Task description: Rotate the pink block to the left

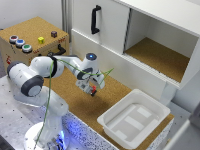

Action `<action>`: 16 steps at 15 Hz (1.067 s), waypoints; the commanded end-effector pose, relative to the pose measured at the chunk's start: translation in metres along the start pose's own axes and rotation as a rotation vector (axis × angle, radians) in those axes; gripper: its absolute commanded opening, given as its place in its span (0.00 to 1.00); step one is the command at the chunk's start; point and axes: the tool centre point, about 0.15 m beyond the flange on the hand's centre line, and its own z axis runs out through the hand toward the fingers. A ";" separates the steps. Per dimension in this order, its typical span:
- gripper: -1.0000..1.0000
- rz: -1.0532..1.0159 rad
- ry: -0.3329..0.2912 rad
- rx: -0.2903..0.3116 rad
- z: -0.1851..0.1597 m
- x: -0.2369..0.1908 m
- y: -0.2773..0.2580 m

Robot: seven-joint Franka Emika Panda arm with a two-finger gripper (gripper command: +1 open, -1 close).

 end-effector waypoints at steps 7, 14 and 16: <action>1.00 0.070 0.040 -0.023 0.044 0.015 0.007; 0.00 0.048 0.041 -0.018 0.052 0.027 0.006; 0.00 0.046 0.037 -0.018 0.052 0.028 0.005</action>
